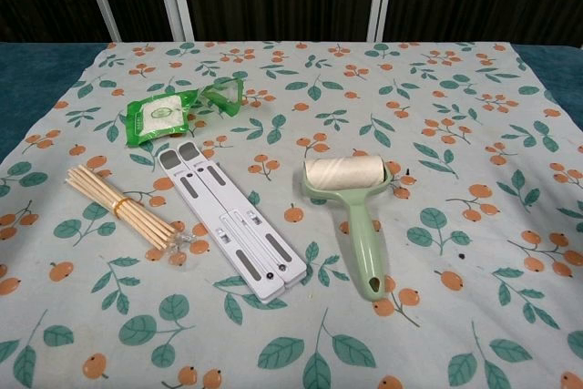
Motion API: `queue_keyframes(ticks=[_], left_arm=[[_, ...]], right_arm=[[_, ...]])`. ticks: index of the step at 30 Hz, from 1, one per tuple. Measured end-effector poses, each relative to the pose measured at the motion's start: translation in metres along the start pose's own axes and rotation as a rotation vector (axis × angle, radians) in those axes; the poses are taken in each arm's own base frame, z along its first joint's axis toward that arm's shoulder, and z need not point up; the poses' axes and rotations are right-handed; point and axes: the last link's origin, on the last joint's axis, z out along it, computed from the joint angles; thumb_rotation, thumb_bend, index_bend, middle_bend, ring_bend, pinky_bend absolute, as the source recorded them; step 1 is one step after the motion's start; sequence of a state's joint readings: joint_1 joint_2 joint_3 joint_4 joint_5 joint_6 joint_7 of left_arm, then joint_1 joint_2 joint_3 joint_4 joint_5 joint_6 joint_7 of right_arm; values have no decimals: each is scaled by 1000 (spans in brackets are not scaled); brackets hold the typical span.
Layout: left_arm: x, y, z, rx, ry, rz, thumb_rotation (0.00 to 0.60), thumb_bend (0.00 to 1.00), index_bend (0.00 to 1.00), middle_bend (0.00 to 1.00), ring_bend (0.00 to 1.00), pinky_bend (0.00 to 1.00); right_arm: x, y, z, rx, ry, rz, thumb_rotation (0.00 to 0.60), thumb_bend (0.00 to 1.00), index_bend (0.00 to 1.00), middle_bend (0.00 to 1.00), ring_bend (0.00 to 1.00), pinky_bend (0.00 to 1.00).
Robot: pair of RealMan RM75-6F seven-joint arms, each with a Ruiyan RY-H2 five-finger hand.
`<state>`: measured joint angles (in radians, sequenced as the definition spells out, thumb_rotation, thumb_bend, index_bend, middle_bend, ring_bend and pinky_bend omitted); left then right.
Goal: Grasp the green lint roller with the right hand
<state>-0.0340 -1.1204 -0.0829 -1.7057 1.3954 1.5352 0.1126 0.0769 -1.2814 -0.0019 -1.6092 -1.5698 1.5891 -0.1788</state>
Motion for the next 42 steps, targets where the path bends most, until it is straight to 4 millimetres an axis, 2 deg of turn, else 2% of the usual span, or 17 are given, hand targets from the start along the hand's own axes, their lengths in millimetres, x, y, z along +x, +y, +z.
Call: queue_keyframes(ticks=[18, 25, 30, 36, 42], left_arm=[[0, 0, -2, 9, -4, -3, 600, 546, 117, 0, 0, 2], [0, 0, -2, 19, -5, -13, 600, 546, 117, 0, 0, 2], [-1, 3, 0, 29, -5, -38, 600, 546, 117, 0, 0, 2], [-2, 2, 0, 35, -12, -41, 600, 546, 117, 0, 0, 2], [-1, -1, 1, 54, -14, -54, 600, 545, 117, 0, 0, 3]], right_arm=[[-3, 1, 2, -2, -32, 38, 600, 264, 11, 67, 64, 241], [-3, -4, 0, 17, -54, 92, 600, 252, 14, 71, 63, 241], [-11, -10, -2, 58, -118, 97, 600, 227, 14, 70, 64, 241], [-22, -31, 6, 143, -226, 149, 600, 223, 14, 72, 64, 241], [-19, -60, 31, 188, -274, 220, 600, 180, 15, 79, 64, 241]])
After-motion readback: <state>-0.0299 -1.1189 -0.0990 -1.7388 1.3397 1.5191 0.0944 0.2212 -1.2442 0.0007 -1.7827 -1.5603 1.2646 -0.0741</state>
